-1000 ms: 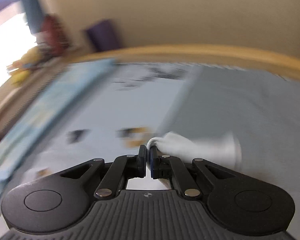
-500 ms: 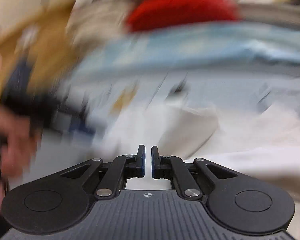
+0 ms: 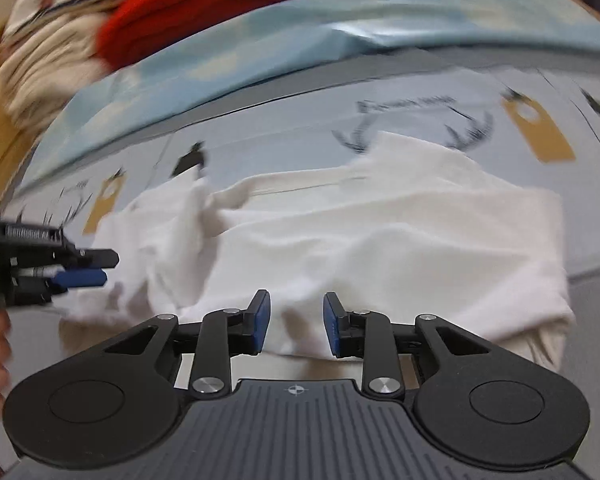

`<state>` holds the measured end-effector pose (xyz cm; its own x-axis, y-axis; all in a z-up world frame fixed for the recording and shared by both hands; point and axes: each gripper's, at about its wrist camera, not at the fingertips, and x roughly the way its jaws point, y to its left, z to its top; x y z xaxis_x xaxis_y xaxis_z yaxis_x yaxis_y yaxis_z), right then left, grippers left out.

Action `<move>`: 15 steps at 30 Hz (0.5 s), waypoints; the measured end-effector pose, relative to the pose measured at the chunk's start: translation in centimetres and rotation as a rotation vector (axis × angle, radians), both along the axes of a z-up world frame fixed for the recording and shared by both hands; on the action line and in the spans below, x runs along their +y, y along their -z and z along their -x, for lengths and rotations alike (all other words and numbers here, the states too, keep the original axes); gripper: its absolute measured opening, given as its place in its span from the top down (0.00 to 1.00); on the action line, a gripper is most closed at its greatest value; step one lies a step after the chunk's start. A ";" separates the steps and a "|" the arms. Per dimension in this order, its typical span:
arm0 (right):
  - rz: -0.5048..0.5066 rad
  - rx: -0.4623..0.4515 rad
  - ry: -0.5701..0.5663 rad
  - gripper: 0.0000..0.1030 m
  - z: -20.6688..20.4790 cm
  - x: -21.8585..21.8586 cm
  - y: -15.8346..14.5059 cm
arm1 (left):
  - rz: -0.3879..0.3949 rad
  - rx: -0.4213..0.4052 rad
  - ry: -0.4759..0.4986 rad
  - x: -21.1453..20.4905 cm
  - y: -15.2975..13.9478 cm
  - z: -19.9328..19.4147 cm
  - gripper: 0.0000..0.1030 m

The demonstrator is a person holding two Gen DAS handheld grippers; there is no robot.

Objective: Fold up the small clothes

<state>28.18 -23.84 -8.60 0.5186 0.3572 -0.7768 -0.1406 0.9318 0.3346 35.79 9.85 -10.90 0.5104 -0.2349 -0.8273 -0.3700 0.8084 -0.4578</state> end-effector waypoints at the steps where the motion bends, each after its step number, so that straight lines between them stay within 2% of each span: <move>1: -0.017 0.009 0.023 0.70 -0.2 -0.7 0.0 | 0.015 -0.002 -0.011 -0.2 0.3 -0.3 0.67; 3: -0.030 0.012 0.051 0.70 -0.2 -1.6 -0.1 | 0.038 -0.009 -0.019 -0.6 0.9 -0.8 0.67; 8: -0.034 0.028 0.133 0.70 -0.8 -3.6 -0.3 | 0.015 0.013 -0.007 -1.8 2.2 -1.9 0.68; 10: -0.057 0.051 0.168 0.69 -1.2 -4.3 0.1 | 0.008 0.005 0.003 -1.9 2.3 -2.0 0.81; 11: -0.063 0.064 0.192 0.69 -1.4 -4.7 0.3 | -0.004 -0.004 0.008 -1.9 2.0 -2.0 0.94; 13: -0.066 0.092 0.231 0.68 -1.7 -5.2 0.7 | -0.040 -0.043 0.006 -1.6 0.6 -1.7 0.94; 15: -0.083 0.121 0.267 0.68 -1.9 -5.7 1.1 | -0.084 -0.091 -0.039 -1.1 -1.8 -0.7 0.95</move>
<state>30.08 -29.54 -9.72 0.5079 0.2855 -0.8127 0.1512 0.8993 0.4104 36.46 8.77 -9.08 0.5918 -0.1448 -0.7930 -0.3622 0.8311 -0.4220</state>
